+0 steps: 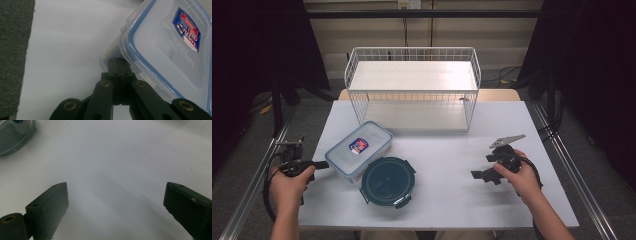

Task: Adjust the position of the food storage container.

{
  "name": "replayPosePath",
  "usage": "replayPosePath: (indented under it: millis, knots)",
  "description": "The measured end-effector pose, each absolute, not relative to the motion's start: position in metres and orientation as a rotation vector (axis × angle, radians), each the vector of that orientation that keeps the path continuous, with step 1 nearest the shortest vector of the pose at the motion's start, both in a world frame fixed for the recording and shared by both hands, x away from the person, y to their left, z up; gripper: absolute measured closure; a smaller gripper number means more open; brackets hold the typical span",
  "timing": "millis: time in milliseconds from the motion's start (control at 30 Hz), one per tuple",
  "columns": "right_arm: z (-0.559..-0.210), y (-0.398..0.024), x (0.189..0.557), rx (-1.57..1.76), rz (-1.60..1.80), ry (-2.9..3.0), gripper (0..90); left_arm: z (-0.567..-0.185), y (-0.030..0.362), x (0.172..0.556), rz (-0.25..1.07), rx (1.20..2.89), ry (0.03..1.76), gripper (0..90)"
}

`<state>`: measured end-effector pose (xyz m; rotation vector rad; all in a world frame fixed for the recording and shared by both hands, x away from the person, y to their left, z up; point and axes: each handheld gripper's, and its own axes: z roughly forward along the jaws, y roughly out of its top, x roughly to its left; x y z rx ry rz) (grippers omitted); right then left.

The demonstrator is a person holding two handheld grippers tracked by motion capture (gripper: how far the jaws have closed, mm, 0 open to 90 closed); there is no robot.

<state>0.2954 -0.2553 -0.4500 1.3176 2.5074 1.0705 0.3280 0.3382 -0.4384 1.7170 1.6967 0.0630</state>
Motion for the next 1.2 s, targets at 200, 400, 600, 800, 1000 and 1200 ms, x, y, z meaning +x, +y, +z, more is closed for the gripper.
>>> replayPosePath:
  millis: [200,400,600,800,1000,1200]
  knots:
    - [-0.451,-0.259,0.294,1.337,1.059,2.499,5.6,-0.442,0.326,0.354,0.060,1.683,1.690,90.0]
    - [-0.452,-0.261,0.293,1.350,1.058,2.498,5.6,-0.442,0.321,0.368,0.063,1.682,1.690,90.0]
    - [-0.453,-0.262,0.292,1.347,1.031,2.500,5.6,-0.444,0.308,0.379,0.066,1.667,1.667,90.0]
    - [-0.454,-0.261,0.292,1.349,1.036,2.505,5.6,-0.447,0.297,0.390,0.067,1.635,1.653,90.0]
    - [-0.456,-0.263,0.291,1.358,1.041,2.503,5.6,-0.447,0.291,0.396,0.069,1.641,1.646,90.0]
    - [-0.456,-0.267,0.288,1.383,1.028,2.491,5.6,-0.447,0.282,0.404,0.077,1.657,1.633,90.0]
